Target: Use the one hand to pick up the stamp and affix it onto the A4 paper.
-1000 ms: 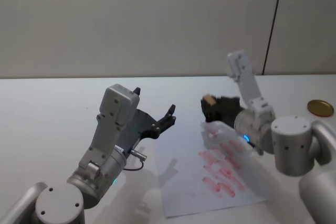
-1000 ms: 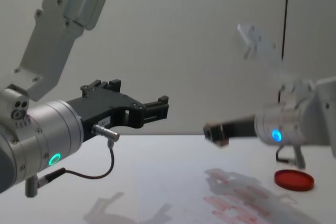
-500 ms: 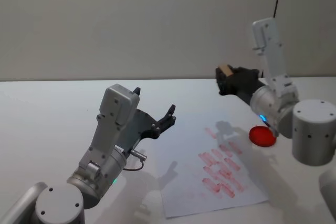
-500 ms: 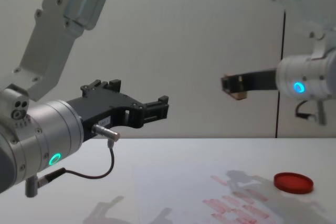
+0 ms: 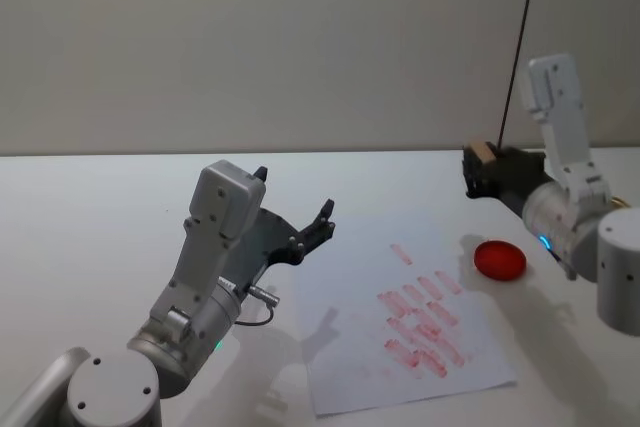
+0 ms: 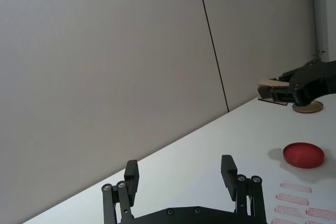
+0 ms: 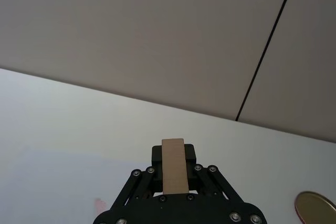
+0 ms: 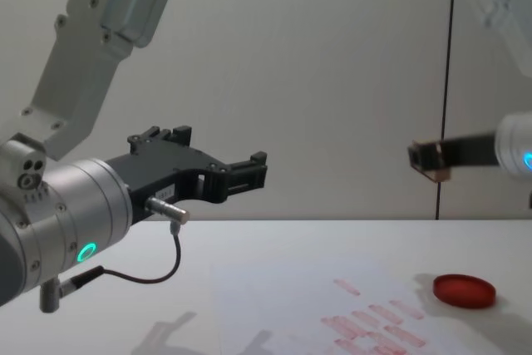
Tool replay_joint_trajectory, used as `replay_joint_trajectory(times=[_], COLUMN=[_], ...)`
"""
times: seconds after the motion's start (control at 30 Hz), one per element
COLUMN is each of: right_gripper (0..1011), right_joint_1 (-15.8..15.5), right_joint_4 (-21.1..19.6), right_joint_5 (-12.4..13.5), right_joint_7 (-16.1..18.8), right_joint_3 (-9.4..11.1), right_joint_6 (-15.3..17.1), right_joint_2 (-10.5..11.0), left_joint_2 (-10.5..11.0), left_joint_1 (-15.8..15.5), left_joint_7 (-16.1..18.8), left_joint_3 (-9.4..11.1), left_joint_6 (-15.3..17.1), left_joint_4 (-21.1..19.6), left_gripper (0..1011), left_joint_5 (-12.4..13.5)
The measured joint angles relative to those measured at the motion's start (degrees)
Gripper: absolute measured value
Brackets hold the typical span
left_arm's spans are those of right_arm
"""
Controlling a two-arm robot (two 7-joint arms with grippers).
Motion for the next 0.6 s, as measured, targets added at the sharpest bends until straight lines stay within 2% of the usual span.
replay_joint_trajectory(times=[0.6], right_gripper=[217], right_joint_1=[-0.7], right_joint_4=[6.1], right_joint_5=[-1.0], right_joint_7=[1.6], right_joint_3=[0.8], right_joint_6=[0.3], right_joint_2=[1.2], left_joint_2=[0.0], left_joint_1=[0.0], left_joint_7=[0.0], left_joint_3=[0.0], left_joint_6=[0.0], left_joint_4=[0.0], left_gripper=[993], left_joint_5=[0.0])
